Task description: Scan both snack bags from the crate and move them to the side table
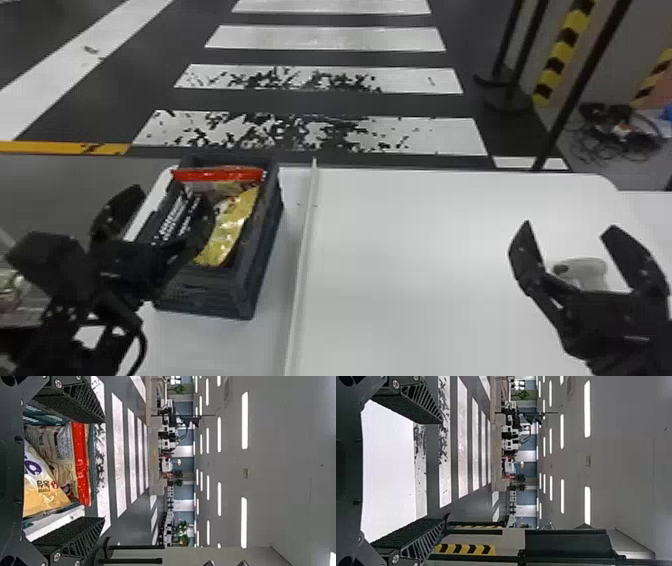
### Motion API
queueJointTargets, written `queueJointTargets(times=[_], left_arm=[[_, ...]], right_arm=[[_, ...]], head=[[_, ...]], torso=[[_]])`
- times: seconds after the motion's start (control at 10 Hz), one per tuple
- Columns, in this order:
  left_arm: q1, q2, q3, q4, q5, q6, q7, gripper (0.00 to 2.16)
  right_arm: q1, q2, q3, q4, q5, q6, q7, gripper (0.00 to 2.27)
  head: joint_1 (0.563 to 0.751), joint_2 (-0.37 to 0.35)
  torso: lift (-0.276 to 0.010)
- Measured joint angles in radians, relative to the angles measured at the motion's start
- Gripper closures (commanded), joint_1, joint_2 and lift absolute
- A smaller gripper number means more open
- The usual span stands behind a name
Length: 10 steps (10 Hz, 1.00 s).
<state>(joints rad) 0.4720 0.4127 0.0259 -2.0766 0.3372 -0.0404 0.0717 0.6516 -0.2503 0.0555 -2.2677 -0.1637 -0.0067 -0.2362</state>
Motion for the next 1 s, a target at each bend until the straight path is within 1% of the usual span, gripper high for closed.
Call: queueJointTargets(times=[0.2, 0.3, 0.6, 0.7, 0.8, 1.0], left_arm=[[-0.053, 0.002, 0.015, 0.029, 0.022, 0.057, -0.025, 0.12], [-0.076, 0.005, 0.026, 0.050, 0.033, 0.071, -0.042, 0.12], [-0.140, 0.018, 0.073, 0.133, 0.069, 0.103, -0.110, 0.12], [-0.163, 0.024, 0.087, 0.172, 0.085, 0.102, -0.154, 0.12], [-0.186, 0.030, 0.102, 0.214, 0.104, 0.097, -0.207, 0.12], [-0.227, 0.051, 0.119, 0.283, 0.125, 0.067, -0.290, 0.12]], right_arm=[[-0.001, -0.005, 0.017, 0.001, 0.007, 0.000, 0.000, 0.11], [-0.001, -0.009, 0.025, 0.002, 0.010, 0.001, 0.000, 0.11], [0.003, -0.020, 0.040, 0.002, 0.015, 0.003, 0.000, 0.11], [0.005, -0.021, 0.048, 0.002, 0.021, 0.003, 0.000, 0.11], [0.010, -0.023, 0.056, -0.001, 0.027, 0.003, 0.000, 0.11], [0.020, -0.034, 0.070, -0.006, 0.039, 0.006, 0.000, 0.10]], head=[[0.695, 0.064], [0.695, 0.076], [0.695, 0.124], [0.695, 0.133], [0.695, 0.148], [0.695, 0.172]], torso=[[-0.095], [-0.095], [-0.095], [-0.095], [-0.095], [-0.095]])
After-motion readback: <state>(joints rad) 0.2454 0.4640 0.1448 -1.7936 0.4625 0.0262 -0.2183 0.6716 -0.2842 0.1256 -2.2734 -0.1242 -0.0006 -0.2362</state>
